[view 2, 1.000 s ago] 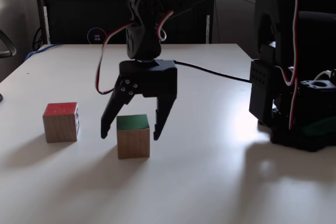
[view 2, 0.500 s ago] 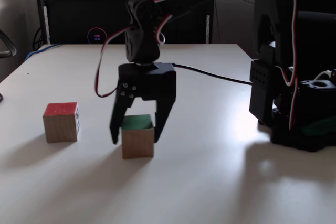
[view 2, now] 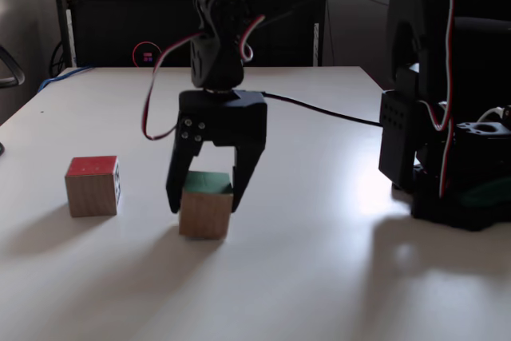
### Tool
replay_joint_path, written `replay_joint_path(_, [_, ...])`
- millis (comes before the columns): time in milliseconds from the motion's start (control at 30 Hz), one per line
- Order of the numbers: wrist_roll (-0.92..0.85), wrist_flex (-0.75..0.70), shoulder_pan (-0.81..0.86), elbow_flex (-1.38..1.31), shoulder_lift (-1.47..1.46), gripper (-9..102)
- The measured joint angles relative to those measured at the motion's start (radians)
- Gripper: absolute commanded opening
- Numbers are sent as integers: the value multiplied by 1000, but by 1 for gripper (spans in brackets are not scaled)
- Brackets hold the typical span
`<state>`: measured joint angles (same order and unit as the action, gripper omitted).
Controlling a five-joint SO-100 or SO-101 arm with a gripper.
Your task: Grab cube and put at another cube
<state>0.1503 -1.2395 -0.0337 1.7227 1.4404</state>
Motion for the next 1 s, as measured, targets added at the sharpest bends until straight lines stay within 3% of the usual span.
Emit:
replay_joint_path(367, [55,-230,-25,-301,44,14])
replay_joint_path(1000, [127,-242,118,-650,-127,13])
